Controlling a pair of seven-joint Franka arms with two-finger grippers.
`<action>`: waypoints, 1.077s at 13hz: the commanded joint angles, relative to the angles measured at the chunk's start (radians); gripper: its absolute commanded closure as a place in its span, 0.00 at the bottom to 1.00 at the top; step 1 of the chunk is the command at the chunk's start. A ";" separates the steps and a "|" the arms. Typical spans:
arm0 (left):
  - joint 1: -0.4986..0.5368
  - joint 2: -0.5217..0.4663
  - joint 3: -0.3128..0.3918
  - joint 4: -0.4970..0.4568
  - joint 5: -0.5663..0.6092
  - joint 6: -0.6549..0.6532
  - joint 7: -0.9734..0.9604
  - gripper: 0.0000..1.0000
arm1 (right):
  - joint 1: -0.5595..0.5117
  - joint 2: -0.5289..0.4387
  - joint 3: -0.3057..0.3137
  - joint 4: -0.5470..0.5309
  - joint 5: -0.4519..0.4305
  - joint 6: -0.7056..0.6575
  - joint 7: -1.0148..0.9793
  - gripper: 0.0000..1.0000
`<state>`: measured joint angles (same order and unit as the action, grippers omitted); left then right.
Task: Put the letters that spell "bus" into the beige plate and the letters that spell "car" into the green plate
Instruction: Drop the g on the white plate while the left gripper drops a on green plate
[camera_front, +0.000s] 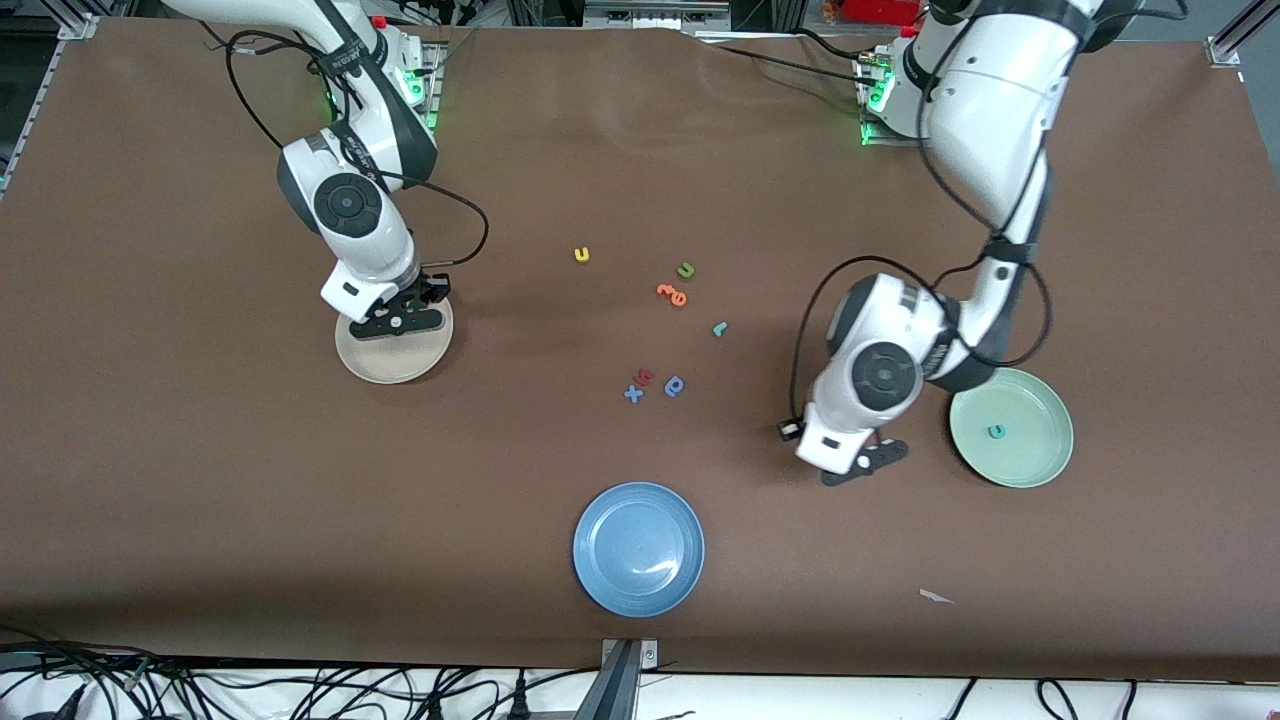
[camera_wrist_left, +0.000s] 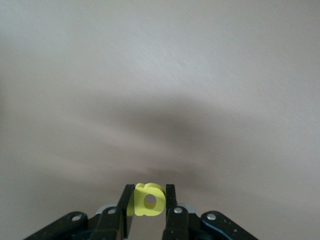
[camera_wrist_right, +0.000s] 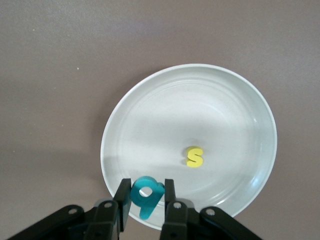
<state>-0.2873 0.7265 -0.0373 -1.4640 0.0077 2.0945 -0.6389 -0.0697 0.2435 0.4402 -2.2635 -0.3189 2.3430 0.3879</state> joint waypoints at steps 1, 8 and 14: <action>0.083 -0.039 -0.004 -0.044 0.041 -0.018 0.238 0.82 | -0.001 -0.015 0.012 -0.016 0.020 -0.005 -0.009 0.50; 0.298 -0.094 -0.007 -0.177 0.086 0.106 0.689 0.82 | 0.004 0.017 0.105 -0.022 0.020 0.001 0.157 0.36; 0.384 -0.211 -0.006 -0.494 0.086 0.454 0.792 0.63 | 0.151 0.103 0.221 -0.030 0.018 0.149 0.561 0.28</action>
<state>0.0762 0.5911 -0.0326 -1.8279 0.0767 2.4604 0.1278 0.0268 0.3146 0.6586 -2.2863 -0.3103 2.4350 0.8596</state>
